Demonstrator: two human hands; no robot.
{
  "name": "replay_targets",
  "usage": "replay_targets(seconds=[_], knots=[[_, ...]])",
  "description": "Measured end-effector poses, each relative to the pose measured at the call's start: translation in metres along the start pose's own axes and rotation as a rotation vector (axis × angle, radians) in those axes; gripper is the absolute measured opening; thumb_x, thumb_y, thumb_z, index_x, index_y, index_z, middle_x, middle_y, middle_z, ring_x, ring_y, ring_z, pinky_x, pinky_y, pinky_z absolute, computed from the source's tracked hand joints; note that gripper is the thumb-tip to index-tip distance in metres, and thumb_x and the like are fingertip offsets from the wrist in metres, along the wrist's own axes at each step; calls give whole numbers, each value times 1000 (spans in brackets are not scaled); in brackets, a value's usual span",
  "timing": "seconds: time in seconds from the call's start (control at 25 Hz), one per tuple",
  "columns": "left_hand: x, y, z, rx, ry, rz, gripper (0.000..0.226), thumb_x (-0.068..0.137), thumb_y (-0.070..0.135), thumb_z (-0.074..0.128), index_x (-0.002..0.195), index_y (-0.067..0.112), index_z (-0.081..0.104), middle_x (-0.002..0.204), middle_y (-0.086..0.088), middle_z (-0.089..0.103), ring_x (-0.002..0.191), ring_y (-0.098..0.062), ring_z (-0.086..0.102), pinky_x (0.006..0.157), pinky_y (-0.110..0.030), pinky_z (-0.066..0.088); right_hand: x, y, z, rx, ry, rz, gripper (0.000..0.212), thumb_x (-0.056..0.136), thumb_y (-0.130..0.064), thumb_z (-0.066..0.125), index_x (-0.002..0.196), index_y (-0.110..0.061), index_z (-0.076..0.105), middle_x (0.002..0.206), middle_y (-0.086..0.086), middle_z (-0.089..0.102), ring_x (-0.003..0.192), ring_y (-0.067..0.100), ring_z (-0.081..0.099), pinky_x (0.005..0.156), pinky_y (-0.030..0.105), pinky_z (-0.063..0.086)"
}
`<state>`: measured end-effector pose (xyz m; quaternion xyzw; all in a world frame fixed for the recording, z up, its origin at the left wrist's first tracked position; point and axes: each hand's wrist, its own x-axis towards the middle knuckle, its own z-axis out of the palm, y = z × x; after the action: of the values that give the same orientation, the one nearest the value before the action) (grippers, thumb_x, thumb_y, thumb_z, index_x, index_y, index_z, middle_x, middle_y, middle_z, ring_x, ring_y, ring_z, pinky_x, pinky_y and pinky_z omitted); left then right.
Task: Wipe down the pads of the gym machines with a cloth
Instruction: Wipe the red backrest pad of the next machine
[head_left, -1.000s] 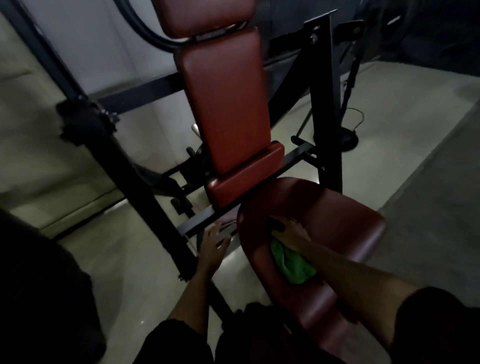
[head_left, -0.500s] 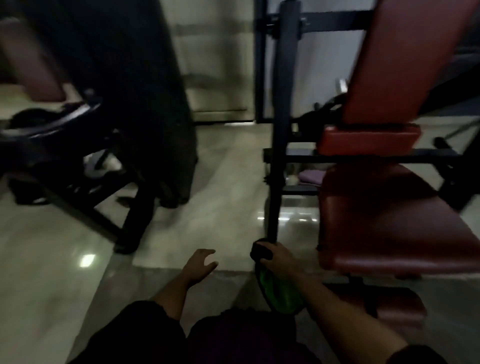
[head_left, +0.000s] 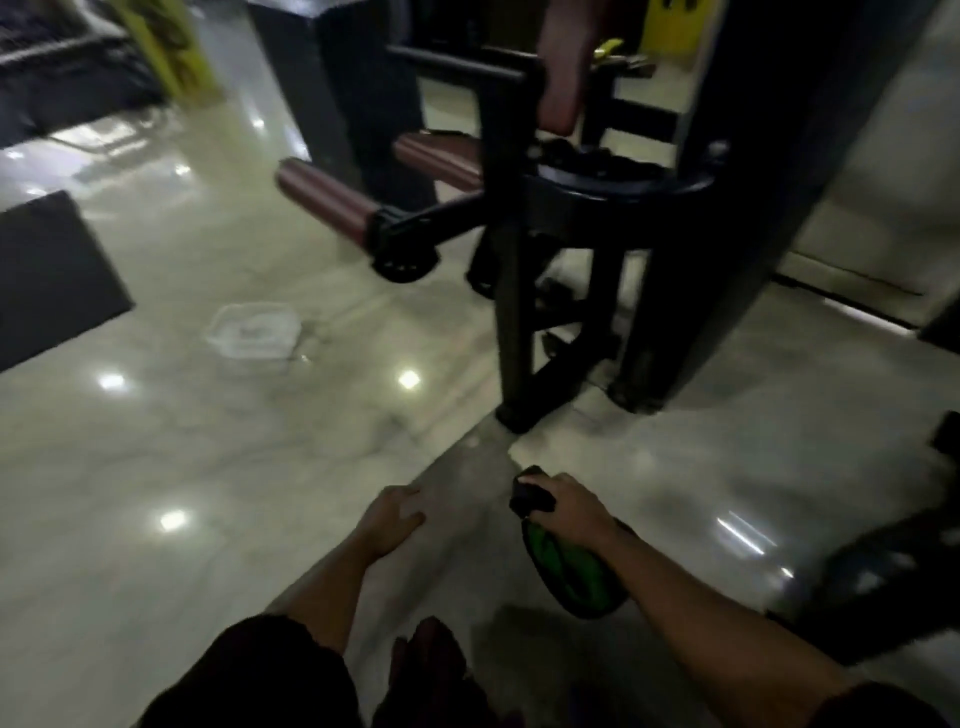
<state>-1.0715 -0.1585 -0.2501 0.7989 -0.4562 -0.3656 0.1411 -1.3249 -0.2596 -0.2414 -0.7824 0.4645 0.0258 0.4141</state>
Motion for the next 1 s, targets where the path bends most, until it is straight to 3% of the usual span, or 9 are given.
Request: replay_targets(seconds=[0.12, 0.4, 0.64, 1.0], knots=[[7, -69, -87, -123, 167, -85, 46, 91, 24, 58, 134, 14, 46, 140, -14, 42, 129, -28, 43, 104, -32, 35, 83, -100, 21, -38, -62, -161, 58, 91, -28, 55, 143, -31, 31, 141, 12, 41, 127, 27, 42, 97, 25, 34], [43, -179, -237, -489, 529, -242, 42, 88, 25, 61, 129, 18, 52, 135, -9, 47, 119, -26, 51, 96, -33, 42, 243, -292, 59, -89, -179, -306, 57, 88, -30, 58, 139, -38, 36, 125, 14, 45, 117, 30, 47, 93, 29, 38], [142, -244, -351, -605, 597, -255, 44, 87, 27, 62, 130, 20, 52, 134, -6, 50, 118, -22, 51, 88, -27, 40, 394, -406, 59, -141, -183, -395, 57, 87, -29, 60, 139, -35, 38, 125, 14, 47, 118, 30, 48, 90, 27, 37], [315, -299, -537, -682, 565, -259, 42, 88, 30, 61, 129, 23, 53, 134, -4, 51, 113, -16, 52, 87, -26, 37, 614, -553, 29, -137, -146, -416, 55, 84, -26, 62, 135, -38, 44, 123, 12, 51, 116, 26, 49, 91, 28, 38]])
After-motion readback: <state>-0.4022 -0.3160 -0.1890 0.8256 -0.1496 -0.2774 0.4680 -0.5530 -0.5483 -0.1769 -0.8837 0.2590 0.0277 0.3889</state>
